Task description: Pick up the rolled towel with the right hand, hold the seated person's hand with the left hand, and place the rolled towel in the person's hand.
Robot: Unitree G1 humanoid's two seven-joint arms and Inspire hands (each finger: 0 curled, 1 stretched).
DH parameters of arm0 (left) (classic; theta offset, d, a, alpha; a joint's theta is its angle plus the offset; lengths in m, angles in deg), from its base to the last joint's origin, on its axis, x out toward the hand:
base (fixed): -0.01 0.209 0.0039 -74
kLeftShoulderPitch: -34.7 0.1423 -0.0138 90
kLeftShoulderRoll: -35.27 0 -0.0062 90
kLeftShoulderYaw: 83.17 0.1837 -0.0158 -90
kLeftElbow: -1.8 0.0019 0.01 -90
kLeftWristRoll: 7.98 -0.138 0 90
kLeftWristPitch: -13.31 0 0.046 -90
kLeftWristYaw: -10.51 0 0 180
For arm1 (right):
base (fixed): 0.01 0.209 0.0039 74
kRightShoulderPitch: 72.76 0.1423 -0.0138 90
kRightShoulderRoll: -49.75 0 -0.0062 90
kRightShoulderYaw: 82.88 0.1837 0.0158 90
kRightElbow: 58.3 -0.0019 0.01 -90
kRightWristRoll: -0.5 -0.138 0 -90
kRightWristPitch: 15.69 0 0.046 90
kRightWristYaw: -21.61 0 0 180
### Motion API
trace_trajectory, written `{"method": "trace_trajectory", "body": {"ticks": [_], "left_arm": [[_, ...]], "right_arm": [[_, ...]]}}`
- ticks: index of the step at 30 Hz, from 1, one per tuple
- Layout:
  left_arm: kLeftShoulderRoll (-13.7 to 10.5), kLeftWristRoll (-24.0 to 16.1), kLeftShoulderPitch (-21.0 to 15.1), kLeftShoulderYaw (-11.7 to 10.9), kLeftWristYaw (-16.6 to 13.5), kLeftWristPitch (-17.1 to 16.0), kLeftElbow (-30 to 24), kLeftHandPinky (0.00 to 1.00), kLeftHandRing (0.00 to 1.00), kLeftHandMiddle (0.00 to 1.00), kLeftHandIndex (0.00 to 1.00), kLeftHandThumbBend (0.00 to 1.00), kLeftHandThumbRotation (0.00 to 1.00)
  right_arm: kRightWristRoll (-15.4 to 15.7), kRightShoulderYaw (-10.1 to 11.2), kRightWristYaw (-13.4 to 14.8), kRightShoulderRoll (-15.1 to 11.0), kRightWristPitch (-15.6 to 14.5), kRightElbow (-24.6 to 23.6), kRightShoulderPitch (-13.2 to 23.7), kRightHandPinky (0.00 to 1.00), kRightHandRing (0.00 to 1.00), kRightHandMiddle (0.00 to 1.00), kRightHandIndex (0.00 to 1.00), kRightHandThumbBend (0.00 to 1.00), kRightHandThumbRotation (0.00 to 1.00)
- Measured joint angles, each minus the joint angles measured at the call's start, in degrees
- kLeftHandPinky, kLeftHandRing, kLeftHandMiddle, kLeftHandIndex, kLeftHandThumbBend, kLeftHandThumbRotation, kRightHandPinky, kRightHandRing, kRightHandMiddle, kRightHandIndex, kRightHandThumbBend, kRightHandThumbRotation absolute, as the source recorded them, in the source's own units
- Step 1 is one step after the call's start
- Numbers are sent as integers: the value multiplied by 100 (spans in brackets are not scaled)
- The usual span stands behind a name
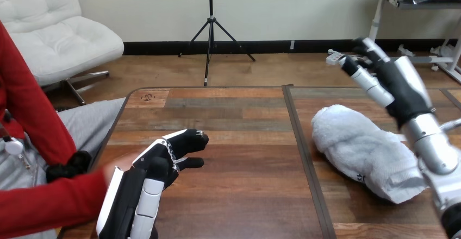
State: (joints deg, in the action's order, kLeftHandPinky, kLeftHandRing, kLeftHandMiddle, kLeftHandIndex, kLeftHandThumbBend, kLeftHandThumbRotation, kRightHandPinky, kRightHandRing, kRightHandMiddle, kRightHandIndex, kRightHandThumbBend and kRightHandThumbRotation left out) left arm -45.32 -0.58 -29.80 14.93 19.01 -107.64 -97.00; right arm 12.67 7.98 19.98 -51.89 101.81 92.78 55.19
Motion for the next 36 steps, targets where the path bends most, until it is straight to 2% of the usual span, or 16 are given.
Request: {"method": "trace_trajectory", "body": {"ticks": [10, 16, 22, 29, 36], "left_arm": [[24, 3, -151, -1, 21, 0, 6, 69, 77, 74, 70, 71, 100], [43, 2, -229, 0, 50, 0, 6, 69, 78, 74, 70, 71, 100], [51, 0, -251, -2, 51, 0, 6, 69, 77, 74, 69, 70, 100], [51, -1, -250, -13, 51, 0, 6, 68, 77, 74, 69, 71, 100], [50, -9, -249, -24, 46, 0, 6, 68, 77, 74, 69, 72, 100]], "right_arm": [[358, -82, 335, -274, -17, 414, 366, 88, 96, 99, 100, 100, 84], [462, -127, 388, -364, -67, 595, 497, 91, 99, 100, 100, 100, 76], [583, -230, 396, -410, -233, 759, 577, 91, 99, 100, 100, 100, 67], [690, -339, 394, -411, -417, 950, 585, 84, 97, 100, 100, 100, 60], [770, -459, 392, -411, -561, 1111, 584, 82, 98, 100, 100, 100, 58]]}}
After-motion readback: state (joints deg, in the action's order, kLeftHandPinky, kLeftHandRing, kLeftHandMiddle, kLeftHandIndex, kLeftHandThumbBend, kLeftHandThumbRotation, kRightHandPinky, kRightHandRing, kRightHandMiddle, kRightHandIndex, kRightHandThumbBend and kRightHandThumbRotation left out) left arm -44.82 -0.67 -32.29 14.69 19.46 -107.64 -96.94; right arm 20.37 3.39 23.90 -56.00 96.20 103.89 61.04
